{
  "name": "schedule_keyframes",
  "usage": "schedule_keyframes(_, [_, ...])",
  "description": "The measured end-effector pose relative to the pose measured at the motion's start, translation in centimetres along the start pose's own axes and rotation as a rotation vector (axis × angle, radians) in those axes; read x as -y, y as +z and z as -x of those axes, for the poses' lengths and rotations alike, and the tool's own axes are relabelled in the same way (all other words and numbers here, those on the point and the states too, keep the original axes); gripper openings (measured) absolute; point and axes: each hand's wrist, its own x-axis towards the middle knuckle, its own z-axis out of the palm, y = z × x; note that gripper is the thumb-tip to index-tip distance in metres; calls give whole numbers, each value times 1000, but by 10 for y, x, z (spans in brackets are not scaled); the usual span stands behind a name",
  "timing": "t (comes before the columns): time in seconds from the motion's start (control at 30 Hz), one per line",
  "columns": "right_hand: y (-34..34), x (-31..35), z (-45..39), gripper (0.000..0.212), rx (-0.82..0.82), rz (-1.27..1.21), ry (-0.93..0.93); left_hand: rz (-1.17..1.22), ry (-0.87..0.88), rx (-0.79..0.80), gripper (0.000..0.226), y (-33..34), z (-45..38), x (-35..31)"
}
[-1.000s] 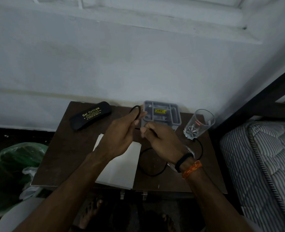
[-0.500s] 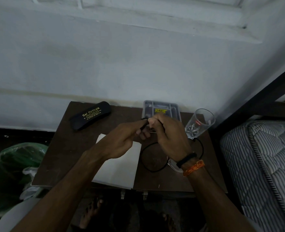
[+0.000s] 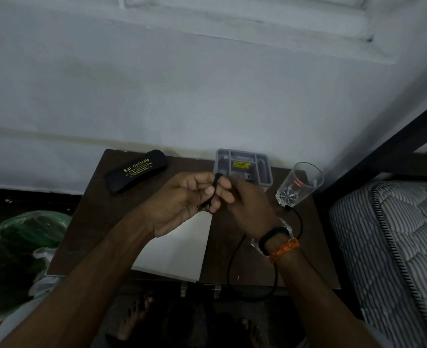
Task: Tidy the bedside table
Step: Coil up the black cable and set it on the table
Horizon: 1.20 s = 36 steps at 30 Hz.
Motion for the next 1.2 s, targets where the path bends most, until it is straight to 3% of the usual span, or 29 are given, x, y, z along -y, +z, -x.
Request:
schedule_keyframes(0.1, [1,-3,0,14,-113,58,33,16,-39,-95,27,-3,-2,0])
schedule_keyframes(0.2, [-2,-3,-2,17,-131,72,66,40,-67,-74,27,-4,-1,0])
schedule_keyframes(0.37, [0,6,0,19,42,-11,99,186,-47,-88,29,-3,-3,1])
schedule_keyframes(0.53, [9,14,6,24,241,-40,55,268,78,-239,32,-4,-7,3])
schedule_keyframes(0.6, [10,16,7,25,263,37,-1,171,155,-321,30,-5,-9,5])
schedule_keyframes(0.73, [14,20,11,34,209,125,-121,-256,255,-417,31,-3,-9,9])
schedule_keyframes(0.9, [4,24,12,23,24,160,-212,-904,265,-303,22,-10,-5,18])
schedule_keyframes(0.97, [-5,24,11,23,-42,183,-257,-826,227,-269,24,-9,-3,15])
schedule_keyframes(1.1, [-18,16,7,20,-234,189,-248,-439,189,-136,27,4,0,3])
schedule_keyframes(1.2, [-20,8,4,21,-276,204,-220,-396,102,-34,28,4,-2,3])
